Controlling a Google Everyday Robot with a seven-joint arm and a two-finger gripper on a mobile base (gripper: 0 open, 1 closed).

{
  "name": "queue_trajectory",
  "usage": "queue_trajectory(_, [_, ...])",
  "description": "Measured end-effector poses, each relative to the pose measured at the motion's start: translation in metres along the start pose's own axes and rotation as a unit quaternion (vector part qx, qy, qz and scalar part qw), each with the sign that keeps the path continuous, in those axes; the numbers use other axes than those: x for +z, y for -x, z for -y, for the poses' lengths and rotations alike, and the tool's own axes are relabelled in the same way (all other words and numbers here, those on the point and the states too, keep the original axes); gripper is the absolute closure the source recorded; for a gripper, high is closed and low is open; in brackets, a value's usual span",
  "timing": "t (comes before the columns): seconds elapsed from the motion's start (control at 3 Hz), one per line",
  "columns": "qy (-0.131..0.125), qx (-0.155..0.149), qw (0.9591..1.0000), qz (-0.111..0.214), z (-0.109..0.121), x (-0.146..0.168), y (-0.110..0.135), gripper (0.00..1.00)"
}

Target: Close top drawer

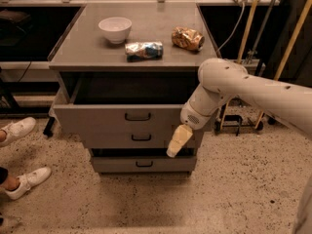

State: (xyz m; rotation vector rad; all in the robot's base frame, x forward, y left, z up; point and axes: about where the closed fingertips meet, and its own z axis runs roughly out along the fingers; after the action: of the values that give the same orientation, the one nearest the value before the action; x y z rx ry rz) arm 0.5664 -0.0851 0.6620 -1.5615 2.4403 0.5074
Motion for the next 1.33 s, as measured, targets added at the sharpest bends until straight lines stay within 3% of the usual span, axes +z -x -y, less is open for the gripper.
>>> queue_trajectory(0.33, [0.001, 0.003, 0.9998, 0.022, 0.027, 0.005, 0.025, 0.0])
queue_trajectory(0.67, [0.001, 0.006, 0.9996, 0.028, 0.032, 0.008, 0.03, 0.0])
queue_trajectory(1.33, [-0.005, 0.032, 0.9962, 0.081, 0.075, 0.008, 0.068, 0.0])
